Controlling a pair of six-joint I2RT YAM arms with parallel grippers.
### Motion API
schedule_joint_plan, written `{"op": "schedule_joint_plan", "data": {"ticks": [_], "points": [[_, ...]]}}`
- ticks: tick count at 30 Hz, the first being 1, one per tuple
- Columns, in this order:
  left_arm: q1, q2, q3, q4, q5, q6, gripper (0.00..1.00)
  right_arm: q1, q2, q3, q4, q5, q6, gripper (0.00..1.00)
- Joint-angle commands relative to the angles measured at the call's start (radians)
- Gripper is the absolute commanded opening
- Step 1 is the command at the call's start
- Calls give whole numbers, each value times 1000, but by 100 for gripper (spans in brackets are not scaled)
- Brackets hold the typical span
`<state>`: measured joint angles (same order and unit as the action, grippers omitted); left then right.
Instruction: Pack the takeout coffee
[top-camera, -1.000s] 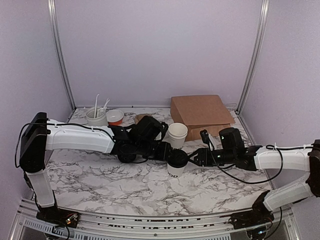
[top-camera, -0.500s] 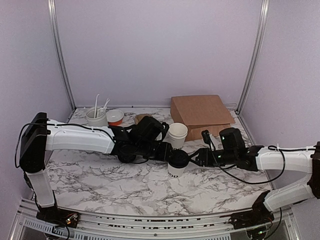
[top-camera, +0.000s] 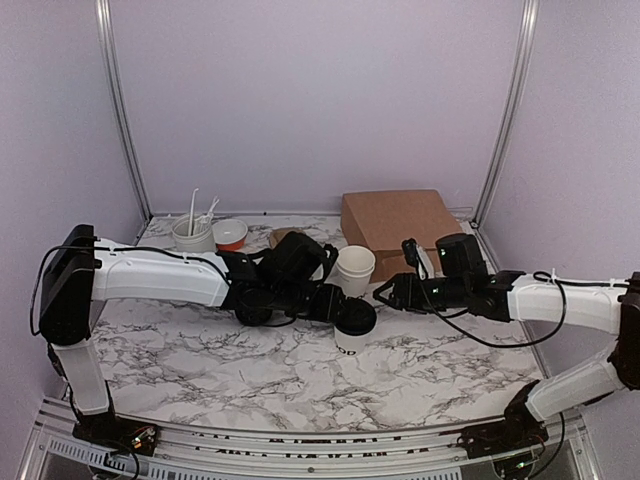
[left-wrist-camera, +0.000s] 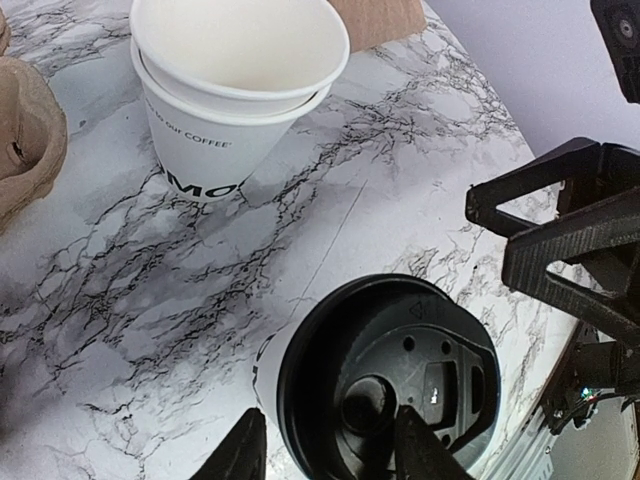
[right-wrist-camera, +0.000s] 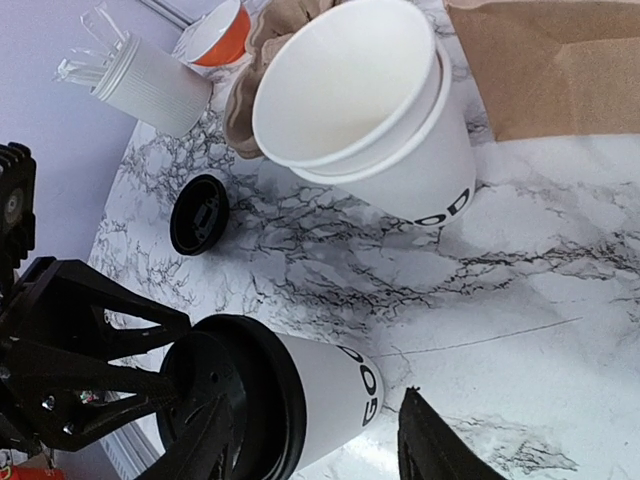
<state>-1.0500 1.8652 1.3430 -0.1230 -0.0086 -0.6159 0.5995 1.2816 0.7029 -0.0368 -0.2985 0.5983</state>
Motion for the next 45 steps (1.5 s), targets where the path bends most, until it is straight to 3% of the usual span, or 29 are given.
{"op": "schedule_joint_plan", "data": {"ticks": [1, 13, 19, 36, 41, 45], "points": [[-2, 37, -10, -73, 4, 23, 44, -19, 46, 28, 32, -49, -12, 53], [-2, 42, -9, -73, 7, 28, 44, -20, 138, -30, 71, -123, -20, 53], [1, 37, -12, -74, -1, 29, 44, -10, 82, -77, 64, -93, 11, 52], [19, 19, -15, -81, -4, 42, 44, 185, -69, -138, 31, 88, 174, 50], [19, 14, -20, -80, 8, 52, 44, 174, -125, -113, -16, 130, 154, 50], [19, 10, -22, -80, 17, 67, 44, 94, -138, -82, -12, 55, 117, 51]]}}
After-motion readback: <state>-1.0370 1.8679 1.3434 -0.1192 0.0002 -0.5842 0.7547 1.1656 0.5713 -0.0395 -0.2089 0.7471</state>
